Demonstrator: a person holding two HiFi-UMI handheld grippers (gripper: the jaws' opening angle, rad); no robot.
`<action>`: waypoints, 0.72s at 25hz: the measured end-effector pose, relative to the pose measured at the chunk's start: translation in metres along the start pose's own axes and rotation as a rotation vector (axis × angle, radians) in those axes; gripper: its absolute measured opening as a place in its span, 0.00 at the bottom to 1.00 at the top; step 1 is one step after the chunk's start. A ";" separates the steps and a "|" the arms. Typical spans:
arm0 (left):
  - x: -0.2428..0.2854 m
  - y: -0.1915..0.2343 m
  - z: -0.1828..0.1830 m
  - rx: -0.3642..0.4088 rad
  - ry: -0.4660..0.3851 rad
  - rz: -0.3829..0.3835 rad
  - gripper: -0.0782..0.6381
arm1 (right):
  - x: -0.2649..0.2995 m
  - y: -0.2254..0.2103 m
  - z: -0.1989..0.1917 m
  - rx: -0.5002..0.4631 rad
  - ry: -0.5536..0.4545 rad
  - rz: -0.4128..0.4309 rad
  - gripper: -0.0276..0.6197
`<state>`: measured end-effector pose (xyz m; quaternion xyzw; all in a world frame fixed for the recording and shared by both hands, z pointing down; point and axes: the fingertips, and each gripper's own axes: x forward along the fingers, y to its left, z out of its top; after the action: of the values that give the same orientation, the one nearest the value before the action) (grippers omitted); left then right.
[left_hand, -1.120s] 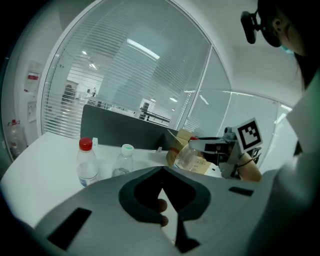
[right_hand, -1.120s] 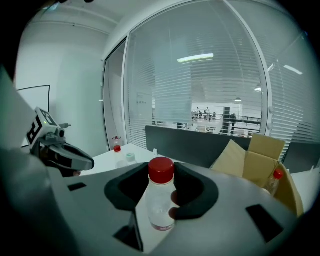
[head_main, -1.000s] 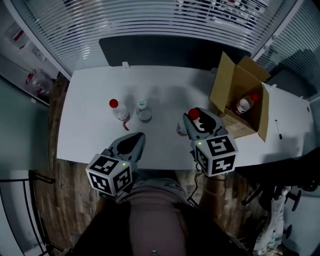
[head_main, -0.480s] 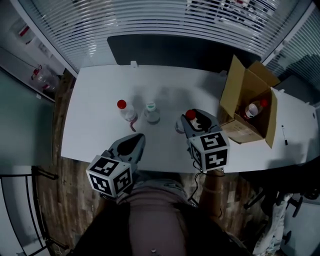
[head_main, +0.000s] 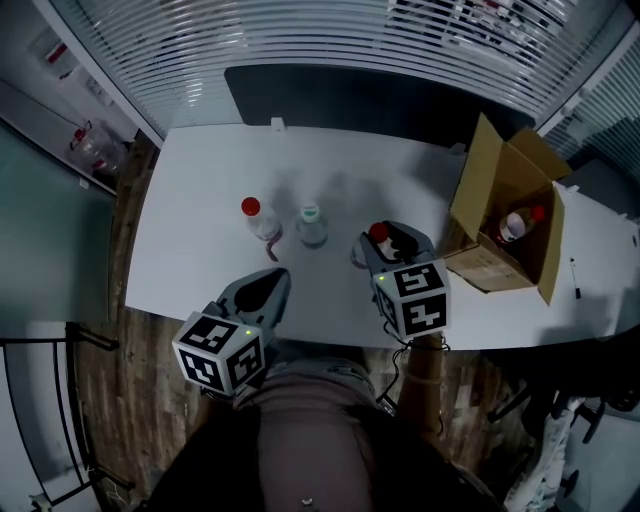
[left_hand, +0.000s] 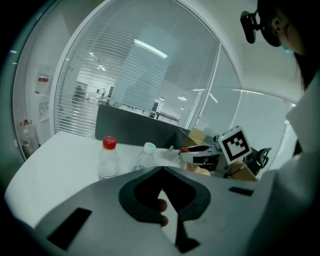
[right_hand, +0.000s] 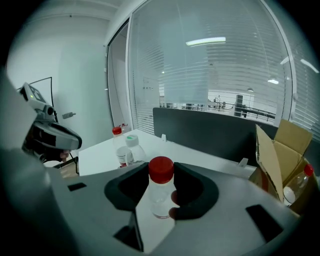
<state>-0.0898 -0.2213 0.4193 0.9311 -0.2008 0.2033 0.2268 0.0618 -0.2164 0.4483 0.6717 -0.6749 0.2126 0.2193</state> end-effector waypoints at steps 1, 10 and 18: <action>0.000 0.000 0.000 0.000 0.000 0.001 0.12 | 0.001 0.000 -0.001 -0.002 0.004 0.002 0.31; 0.005 -0.003 0.002 -0.003 -0.001 -0.002 0.12 | 0.012 0.002 -0.010 -0.025 0.038 0.009 0.31; 0.009 -0.009 0.004 -0.002 -0.010 -0.007 0.12 | 0.015 0.002 -0.008 -0.023 0.013 0.021 0.31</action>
<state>-0.0770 -0.2182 0.4165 0.9325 -0.1991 0.1975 0.2276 0.0596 -0.2240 0.4633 0.6609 -0.6828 0.2114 0.2289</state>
